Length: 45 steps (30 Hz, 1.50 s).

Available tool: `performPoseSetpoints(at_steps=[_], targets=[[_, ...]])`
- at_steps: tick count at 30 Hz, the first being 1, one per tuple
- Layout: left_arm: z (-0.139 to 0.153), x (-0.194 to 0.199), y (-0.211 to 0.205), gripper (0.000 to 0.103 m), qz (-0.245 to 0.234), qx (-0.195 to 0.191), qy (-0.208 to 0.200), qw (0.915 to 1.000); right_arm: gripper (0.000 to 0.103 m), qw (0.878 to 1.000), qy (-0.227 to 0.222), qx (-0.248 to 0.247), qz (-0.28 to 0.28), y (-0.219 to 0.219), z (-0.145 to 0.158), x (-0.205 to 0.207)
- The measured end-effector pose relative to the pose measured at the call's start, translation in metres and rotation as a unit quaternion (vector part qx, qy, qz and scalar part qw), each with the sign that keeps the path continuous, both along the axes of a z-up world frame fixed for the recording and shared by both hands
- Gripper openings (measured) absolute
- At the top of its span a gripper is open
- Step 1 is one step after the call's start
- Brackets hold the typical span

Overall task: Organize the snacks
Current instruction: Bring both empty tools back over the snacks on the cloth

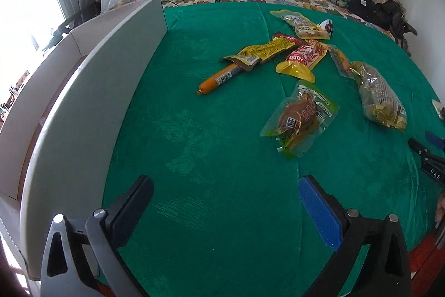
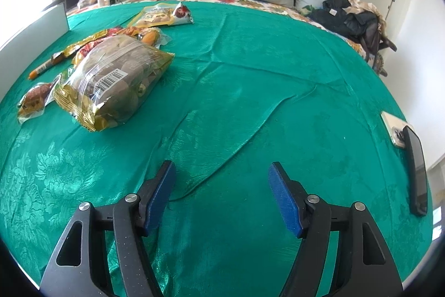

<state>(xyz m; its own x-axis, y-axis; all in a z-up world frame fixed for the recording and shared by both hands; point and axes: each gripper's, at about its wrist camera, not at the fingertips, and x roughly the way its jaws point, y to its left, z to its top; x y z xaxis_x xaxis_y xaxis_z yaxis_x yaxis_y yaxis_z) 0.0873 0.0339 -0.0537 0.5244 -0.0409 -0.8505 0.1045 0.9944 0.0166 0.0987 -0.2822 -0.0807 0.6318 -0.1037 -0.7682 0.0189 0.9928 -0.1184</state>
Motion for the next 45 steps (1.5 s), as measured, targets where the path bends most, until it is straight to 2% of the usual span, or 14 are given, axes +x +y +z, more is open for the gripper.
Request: performPoseSetpoints(at_steps=[4,5,9,12,14,19,36,45], targets=[[-0.037,0.002,-0.014,0.103,-0.027,0.004,0.033,0.9991,0.081,1.000,-0.003,0.017,-0.009,-0.007,-0.002,0.000],[-0.035,0.000,-0.014,0.103,-0.027,-0.004,0.014,0.9995,0.083,1.000,-0.002,0.024,-0.012,-0.009,-0.003,0.000],[-0.038,0.007,-0.014,0.103,-0.027,-0.010,0.015,0.9995,0.083,0.998,0.014,0.052,-0.018,-0.017,-0.003,0.008],[-0.038,0.009,-0.012,0.103,-0.031,-0.010,-0.003,0.9995,0.083,0.999,0.018,0.047,-0.021,-0.023,-0.002,0.023],[-0.038,0.009,-0.012,0.103,-0.030,-0.012,-0.011,0.9994,0.084,0.998,0.018,0.062,-0.027,-0.030,-0.004,0.031],[-0.038,0.010,-0.012,0.103,-0.026,-0.012,-0.026,0.9992,0.088,0.997,0.016,0.067,-0.035,-0.035,-0.005,0.033],[-0.038,0.013,-0.014,0.103,-0.030,-0.012,-0.010,0.9994,0.095,0.997,0.021,0.068,-0.027,-0.034,-0.006,0.037],[-0.039,0.012,-0.014,0.103,-0.020,-0.011,-0.022,0.9995,0.096,0.997,0.021,0.068,-0.027,-0.034,-0.006,0.037]])
